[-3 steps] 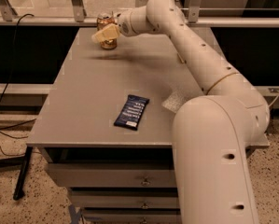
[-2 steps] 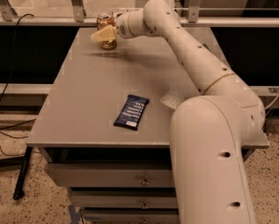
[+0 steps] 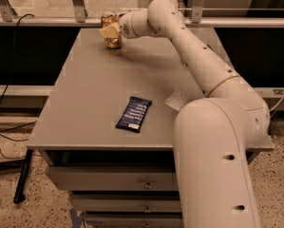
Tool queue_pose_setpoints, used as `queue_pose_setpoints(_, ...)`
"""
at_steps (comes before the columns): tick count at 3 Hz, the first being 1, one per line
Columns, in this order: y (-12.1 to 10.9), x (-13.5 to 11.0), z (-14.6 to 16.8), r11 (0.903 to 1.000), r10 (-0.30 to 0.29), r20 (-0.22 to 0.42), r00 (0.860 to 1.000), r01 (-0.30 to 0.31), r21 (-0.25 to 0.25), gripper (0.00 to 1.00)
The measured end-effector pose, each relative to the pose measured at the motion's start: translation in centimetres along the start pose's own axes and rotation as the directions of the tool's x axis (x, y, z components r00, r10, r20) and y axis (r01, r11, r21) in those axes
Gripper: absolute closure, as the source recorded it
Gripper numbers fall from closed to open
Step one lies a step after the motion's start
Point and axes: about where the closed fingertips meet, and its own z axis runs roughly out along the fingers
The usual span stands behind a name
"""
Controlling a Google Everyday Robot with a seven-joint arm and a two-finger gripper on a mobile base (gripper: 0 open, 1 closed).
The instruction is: Knock orange can over
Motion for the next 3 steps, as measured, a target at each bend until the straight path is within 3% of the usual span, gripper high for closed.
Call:
queue_pose_setpoints(1, 0.0, -1.2, -3.5, 0.9983, -0.058, -0.037, 0.998, 0.058, 0.0, 0.85)
queue_pose_setpoints(2, 0.1, -1.2, -8.3, 0.9932, -0.116, -0.162, 0.98, 0.116, -0.008, 1.0)
queue_pose_setpoints(3, -0.5, -0.1, -11.6, 0.9844, -0.175, -0.296, 0.939, 0.173, -0.032, 1.0)
